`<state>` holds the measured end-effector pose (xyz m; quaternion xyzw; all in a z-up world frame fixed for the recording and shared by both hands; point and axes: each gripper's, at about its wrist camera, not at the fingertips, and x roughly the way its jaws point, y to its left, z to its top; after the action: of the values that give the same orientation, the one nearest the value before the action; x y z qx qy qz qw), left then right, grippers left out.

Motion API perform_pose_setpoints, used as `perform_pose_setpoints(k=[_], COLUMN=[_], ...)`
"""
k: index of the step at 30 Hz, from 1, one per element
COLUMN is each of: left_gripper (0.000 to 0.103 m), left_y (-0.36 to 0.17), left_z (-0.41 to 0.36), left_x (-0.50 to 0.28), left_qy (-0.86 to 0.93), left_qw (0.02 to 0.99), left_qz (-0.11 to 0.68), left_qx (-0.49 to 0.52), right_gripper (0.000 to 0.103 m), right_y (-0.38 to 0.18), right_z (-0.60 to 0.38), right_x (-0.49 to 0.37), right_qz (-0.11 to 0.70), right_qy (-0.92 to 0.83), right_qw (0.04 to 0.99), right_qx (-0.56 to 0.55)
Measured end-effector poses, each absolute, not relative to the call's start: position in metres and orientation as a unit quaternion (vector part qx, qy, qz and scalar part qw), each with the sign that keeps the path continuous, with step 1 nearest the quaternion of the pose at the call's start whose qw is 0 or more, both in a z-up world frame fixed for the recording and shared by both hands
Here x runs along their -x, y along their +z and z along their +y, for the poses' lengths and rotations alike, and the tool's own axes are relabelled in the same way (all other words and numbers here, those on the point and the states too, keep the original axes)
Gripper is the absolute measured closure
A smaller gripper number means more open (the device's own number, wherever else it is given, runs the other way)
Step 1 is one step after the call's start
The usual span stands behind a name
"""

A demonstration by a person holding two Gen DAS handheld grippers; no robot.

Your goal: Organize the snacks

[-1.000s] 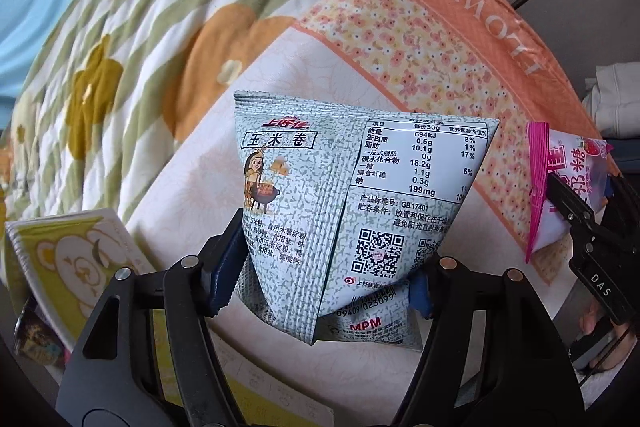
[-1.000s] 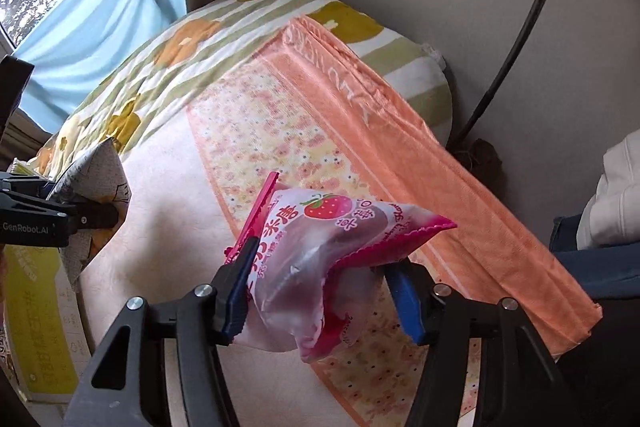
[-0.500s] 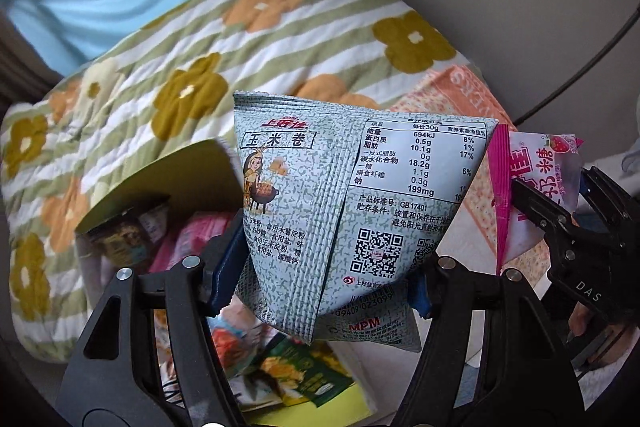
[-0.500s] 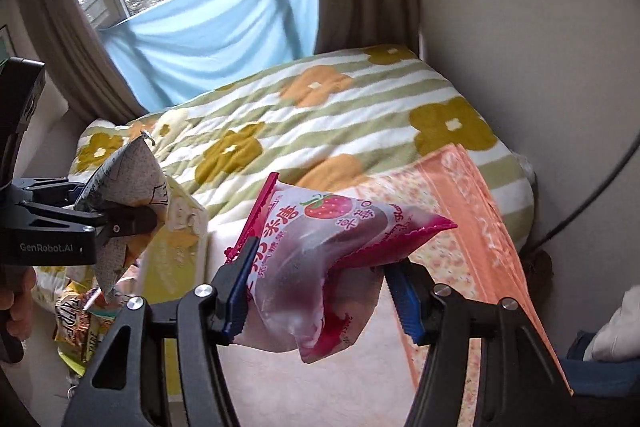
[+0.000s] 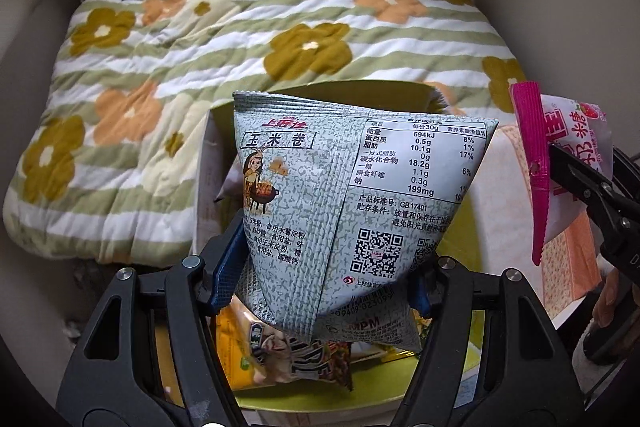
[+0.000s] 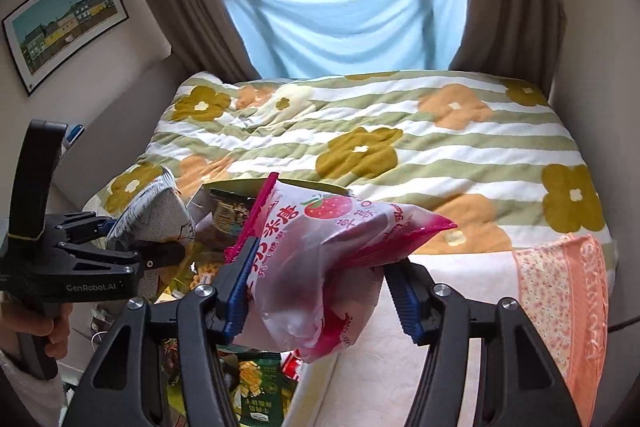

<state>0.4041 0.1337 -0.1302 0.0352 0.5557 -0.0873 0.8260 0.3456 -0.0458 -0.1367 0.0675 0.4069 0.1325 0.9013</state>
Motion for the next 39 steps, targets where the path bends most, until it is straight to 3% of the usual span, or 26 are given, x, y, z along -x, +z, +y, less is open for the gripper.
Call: perform_pose_setpoints(k=[3,6,8,9,24,25,29,39], left_gripper=[0.04,0.032,0.002,0.001,0.0,0.0,0.0,0.0], left_y=[-0.151,-0.162,-0.161,-0.159,-0.148,-0.146,-0.135,-0.113], left_z=[0.141,0.143,0.144,0.145,0.182,0.185,0.191,0.196], left_x=[-0.407,-0.412,-0.41,-0.408,-0.372,-0.372,-0.365,-0.334], left_qy=[-0.069,-0.066,-0.07,-0.069,-0.04,-0.039,-0.042,-0.072], left_qw=[0.815,0.815,0.823,0.83,0.844,0.844,0.851,0.871], left_qz=[0.575,0.576,0.563,0.553,0.534,0.534,0.522,0.486], left_qx=[-0.027,-0.023,-0.014,-0.011,0.031,0.032,0.033,-0.018], right_gripper=[0.047,0.047,0.047,0.047,0.045,0.042,0.006,0.006], right_y=[-0.145,-0.152,-0.156,-0.157,-0.171,-0.172,-0.175,-0.15], right_z=[-0.029,-0.018,-0.014,-0.013,0.01,0.013,0.019,0.008], right_x=[-0.357,-0.364,-0.37,-0.372,-0.394,-0.396,-0.398,-0.344], right_qz=[0.419,0.433,0.441,0.443,0.475,0.48,0.489,0.445], right_qy=[0.151,0.163,0.167,0.168,0.177,0.178,0.163,0.099], right_qw=[0.893,0.885,0.88,0.879,0.861,0.858,0.857,0.887], right_qx=[-0.06,-0.056,-0.054,-0.053,-0.046,-0.041,-0.023,-0.068])
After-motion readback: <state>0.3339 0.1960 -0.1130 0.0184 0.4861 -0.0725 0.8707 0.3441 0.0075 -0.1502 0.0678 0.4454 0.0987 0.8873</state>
